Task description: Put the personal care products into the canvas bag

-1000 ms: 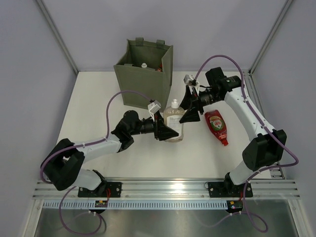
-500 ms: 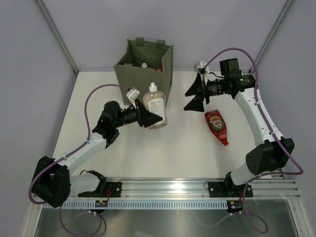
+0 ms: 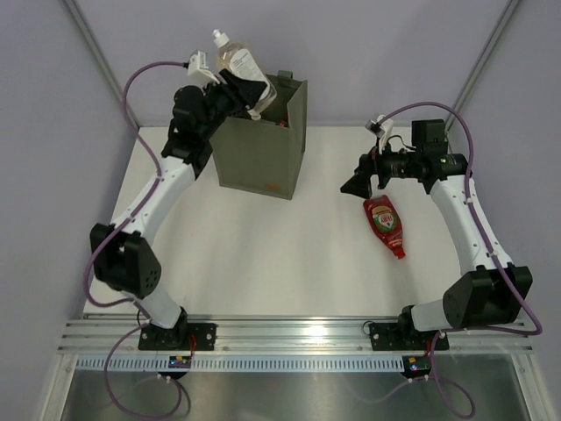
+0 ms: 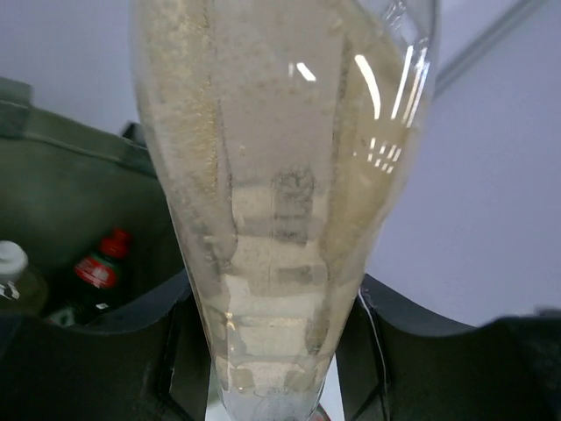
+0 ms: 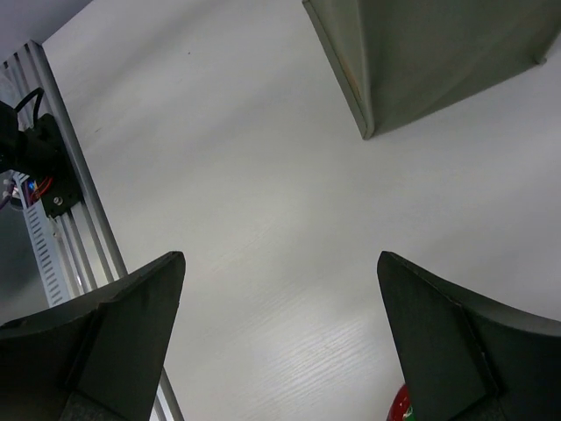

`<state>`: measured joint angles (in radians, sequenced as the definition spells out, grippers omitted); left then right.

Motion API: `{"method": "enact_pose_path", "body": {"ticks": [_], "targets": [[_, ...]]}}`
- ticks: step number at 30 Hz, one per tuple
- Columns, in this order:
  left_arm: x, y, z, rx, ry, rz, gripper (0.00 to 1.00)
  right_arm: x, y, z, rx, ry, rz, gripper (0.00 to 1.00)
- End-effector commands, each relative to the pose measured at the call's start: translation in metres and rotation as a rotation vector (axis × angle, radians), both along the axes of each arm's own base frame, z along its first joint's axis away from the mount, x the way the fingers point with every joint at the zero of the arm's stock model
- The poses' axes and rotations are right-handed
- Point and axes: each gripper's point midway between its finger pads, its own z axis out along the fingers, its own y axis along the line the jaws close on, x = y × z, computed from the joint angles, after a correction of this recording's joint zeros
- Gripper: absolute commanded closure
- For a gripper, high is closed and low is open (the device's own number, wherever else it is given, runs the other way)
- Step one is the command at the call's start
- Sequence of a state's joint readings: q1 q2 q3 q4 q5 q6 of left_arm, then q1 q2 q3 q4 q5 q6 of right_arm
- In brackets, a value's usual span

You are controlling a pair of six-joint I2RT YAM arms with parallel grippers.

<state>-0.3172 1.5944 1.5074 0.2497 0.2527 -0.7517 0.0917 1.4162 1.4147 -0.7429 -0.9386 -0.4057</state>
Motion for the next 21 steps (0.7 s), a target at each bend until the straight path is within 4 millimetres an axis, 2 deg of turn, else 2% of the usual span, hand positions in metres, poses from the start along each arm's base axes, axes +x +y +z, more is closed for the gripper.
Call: {"method": "enact_pose_path", "body": {"ticks": [1,3,4,5,9,10,12,13,14,16,17,18,20,21], "targets": [[0.037,0.021,0.041,0.031,-0.128,0.191,1.0,0.002,-0.008,0.011,-0.022,-0.062,-0.082,0.0],[0.059,0.017,0.034,0.082,-0.121,0.211,1.0,0.002,-0.012,0.007,-0.039,-0.066,-0.093,0.0],[0.074,0.015,0.017,0.13,-0.103,0.22,1.0,0.001,-0.013,0.003,-0.046,-0.058,-0.098,0.01],[0.077,0.015,0.028,0.135,-0.12,0.226,1.0,0.001,-0.014,0.001,-0.051,-0.055,-0.102,0.01],[0.089,0.014,0.014,0.2,-0.1,0.239,0.97,0.0,-0.017,-0.01,-0.067,-0.039,-0.109,0.01],[0.09,0.015,0.01,0.222,-0.099,0.242,0.95,0.0,-0.018,-0.018,-0.078,-0.023,-0.117,0.0],[0.089,0.016,0.002,0.243,-0.079,0.243,0.84,0.002,-0.021,-0.028,-0.102,-0.026,-0.119,0.0],[0.089,0.018,-0.001,0.255,-0.076,0.248,0.79,0.003,-0.025,-0.043,-0.13,-0.005,-0.136,0.01],[0.085,0.02,0.001,0.255,-0.078,0.256,0.65,0.005,-0.028,-0.051,-0.155,-0.008,-0.142,0.01],[0.083,0.022,-0.015,0.268,-0.049,0.26,0.51,0.008,-0.038,-0.074,-0.214,0.023,-0.174,0.01],[0.079,0.025,-0.011,0.265,-0.054,0.266,0.37,0.01,-0.041,-0.08,-0.23,0.04,-0.197,0.0],[0.078,0.025,-0.02,0.28,-0.043,0.262,0.32,0.011,-0.045,-0.09,-0.253,0.08,-0.216,0.0],[0.075,0.026,-0.023,0.293,-0.037,0.263,0.24,0.018,-0.058,-0.102,-0.317,0.135,-0.307,0.0],[0.073,0.028,-0.018,0.299,-0.05,0.267,0.18,0.02,-0.063,-0.11,-0.348,0.173,-0.326,0.0]]}}
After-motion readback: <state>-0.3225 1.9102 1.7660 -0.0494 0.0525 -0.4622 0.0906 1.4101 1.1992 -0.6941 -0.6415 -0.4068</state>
